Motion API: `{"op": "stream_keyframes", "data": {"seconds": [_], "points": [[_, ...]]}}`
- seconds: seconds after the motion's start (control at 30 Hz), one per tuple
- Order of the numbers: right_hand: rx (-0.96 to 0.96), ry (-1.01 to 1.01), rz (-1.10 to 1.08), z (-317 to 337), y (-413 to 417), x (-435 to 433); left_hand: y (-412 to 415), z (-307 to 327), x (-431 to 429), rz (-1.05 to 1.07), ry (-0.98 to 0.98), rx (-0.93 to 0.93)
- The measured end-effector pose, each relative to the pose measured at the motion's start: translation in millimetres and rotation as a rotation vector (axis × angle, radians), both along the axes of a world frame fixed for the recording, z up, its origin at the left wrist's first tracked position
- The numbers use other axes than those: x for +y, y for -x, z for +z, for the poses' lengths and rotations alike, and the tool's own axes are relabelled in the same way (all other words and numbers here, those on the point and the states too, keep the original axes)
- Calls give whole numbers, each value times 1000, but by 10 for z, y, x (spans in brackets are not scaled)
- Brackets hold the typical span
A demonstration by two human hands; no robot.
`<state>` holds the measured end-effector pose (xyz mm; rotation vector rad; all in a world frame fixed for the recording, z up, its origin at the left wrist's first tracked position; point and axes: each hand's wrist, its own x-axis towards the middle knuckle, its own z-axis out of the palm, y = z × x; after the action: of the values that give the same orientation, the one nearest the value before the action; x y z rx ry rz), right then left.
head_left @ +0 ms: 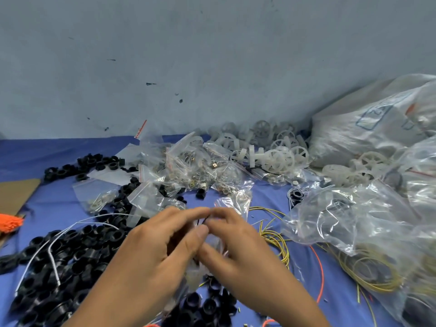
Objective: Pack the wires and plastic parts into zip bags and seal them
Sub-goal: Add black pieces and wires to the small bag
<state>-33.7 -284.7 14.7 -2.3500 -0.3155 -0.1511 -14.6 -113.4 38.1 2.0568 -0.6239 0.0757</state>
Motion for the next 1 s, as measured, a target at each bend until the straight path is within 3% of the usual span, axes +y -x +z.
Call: {"op": "stream_keyframes", "data": {"seconds": [0.13,0.37,0.47,0.63,0.7,0.83,1.0], "points": [[11,412,-73,-36,9,1,29,34,-24,23,-73,2],[-101,107,-45,131,37,-38,20,41,-4,312,-224,-98],[-161,69,-43,134,66,-21,37,44,-11,294,-286,-118],[-117,-126,-38,170,72,-60,-12,54,115,166,-207,-11],[-106,-44,-59,171,69,-66,-17,47,128,155,-256,-12],[-143,307,-133,150,116,-65,5,54,92,199,-247,-105],[-209,259,-67,146,106,-21,0,15,97,112,-182,3]]}}
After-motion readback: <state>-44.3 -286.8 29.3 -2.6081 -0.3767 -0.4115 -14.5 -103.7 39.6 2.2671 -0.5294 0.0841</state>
